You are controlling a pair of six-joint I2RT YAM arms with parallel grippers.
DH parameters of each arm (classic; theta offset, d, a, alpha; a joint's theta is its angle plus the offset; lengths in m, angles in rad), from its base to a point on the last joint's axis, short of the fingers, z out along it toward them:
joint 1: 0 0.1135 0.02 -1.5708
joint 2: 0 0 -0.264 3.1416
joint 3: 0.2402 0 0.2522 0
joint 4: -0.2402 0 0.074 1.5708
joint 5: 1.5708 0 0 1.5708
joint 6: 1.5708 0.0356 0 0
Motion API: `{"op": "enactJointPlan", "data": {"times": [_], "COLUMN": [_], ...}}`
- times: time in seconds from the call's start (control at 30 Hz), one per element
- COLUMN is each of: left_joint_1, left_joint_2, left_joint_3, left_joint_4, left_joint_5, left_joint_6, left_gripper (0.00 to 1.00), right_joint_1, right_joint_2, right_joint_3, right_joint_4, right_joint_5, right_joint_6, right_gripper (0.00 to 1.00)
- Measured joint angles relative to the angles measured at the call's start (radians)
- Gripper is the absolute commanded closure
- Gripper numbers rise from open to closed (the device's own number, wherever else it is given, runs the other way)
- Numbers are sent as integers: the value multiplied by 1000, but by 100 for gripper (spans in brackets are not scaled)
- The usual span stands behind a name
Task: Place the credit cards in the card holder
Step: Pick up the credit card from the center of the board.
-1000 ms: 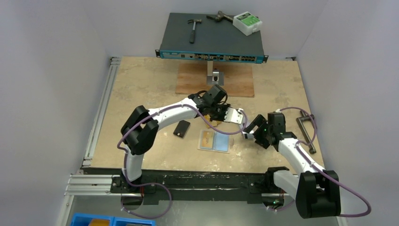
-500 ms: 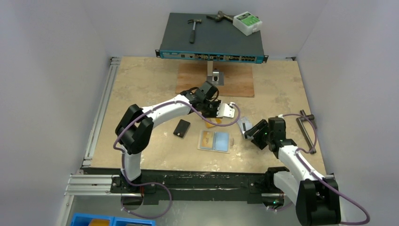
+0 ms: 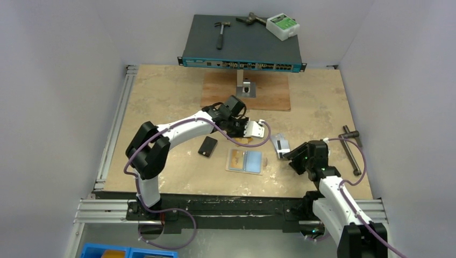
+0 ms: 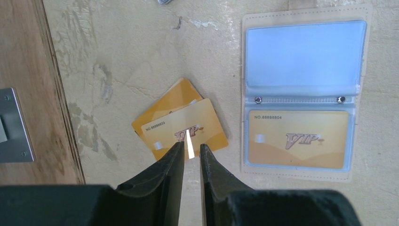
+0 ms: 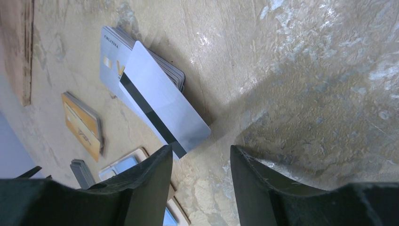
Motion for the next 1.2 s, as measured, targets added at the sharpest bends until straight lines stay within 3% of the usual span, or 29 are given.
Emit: {"op": "enactJointPlan", "data": {"times": [0.27, 0.67, 0.93, 1.2], "left_joint_1": [1, 6, 7, 14], "left_joint_2": [-37, -42, -47, -48], "left_joint_3": [-30, -31, -31, -31], "left_joint_4": [1, 1, 0, 0], "left_joint_5": [0, -2, -2, -6], "left_joint_6": [0, 0, 0, 1], "left_gripper": [82, 82, 82, 82], "right_joint_1": [0, 0, 0, 0], "right_joint_2": [-88, 9, 69, -22], "right_joint_3": [-34, -40, -42, -57], "right_joint_4": [32, 137, 202, 127], "right_joint_5": [-1, 5, 14, 39], "right_joint_6": [25, 40, 43, 51], "right_gripper": [42, 46, 60, 78]}}
